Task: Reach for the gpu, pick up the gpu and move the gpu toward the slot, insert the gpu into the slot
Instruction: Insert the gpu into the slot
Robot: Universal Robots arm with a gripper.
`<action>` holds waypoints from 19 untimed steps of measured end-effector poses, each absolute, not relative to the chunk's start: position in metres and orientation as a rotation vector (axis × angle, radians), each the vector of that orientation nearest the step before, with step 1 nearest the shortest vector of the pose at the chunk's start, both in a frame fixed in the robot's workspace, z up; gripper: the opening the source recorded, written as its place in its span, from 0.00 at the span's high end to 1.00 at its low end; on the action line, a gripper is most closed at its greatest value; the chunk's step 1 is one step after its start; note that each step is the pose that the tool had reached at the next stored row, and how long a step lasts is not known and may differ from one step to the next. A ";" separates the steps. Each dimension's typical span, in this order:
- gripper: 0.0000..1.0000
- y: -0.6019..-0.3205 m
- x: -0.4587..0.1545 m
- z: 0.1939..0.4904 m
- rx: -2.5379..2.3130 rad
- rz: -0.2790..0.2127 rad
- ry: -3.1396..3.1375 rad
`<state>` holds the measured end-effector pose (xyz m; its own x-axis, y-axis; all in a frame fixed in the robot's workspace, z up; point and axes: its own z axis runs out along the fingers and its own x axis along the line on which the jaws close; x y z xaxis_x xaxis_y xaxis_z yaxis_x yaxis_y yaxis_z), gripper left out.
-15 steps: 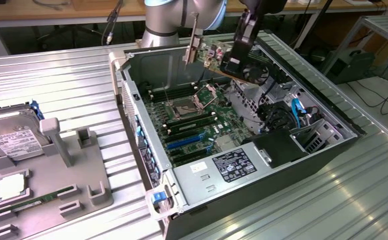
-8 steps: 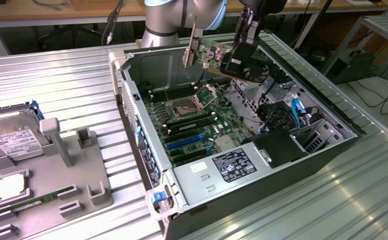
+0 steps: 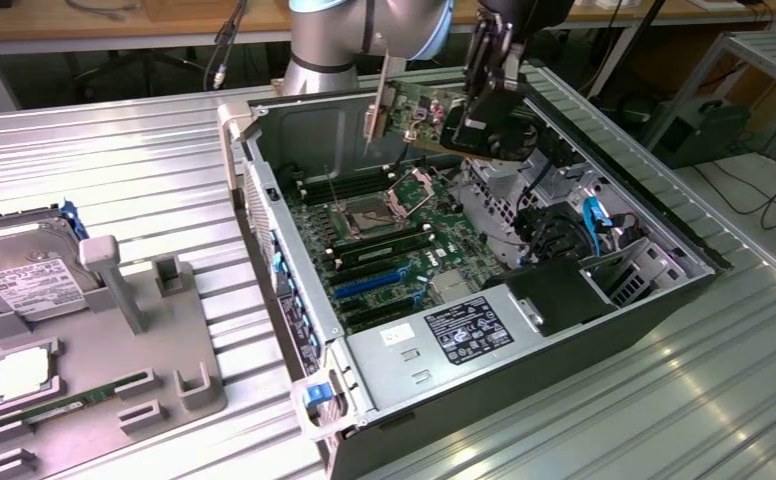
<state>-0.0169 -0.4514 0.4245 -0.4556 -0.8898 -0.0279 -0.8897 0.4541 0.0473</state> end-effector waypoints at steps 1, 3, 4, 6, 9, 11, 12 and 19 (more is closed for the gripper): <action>0.72 -0.451 -0.017 0.424 1.664 -0.086 -2.662; 0.72 -0.451 -0.017 0.424 1.703 -0.086 -2.636; 0.72 -0.451 -0.017 0.424 1.721 -0.086 -2.623; 0.72 -0.451 -0.017 0.424 1.759 -0.086 -2.597; 0.72 -0.451 -0.017 0.424 1.816 -0.086 -2.556; 0.72 -0.451 -0.017 0.424 1.853 -0.086 -2.529; 0.72 -0.451 -0.017 0.424 1.873 -0.085 -2.513; 0.72 -0.451 -0.017 0.424 2.036 -0.085 -2.379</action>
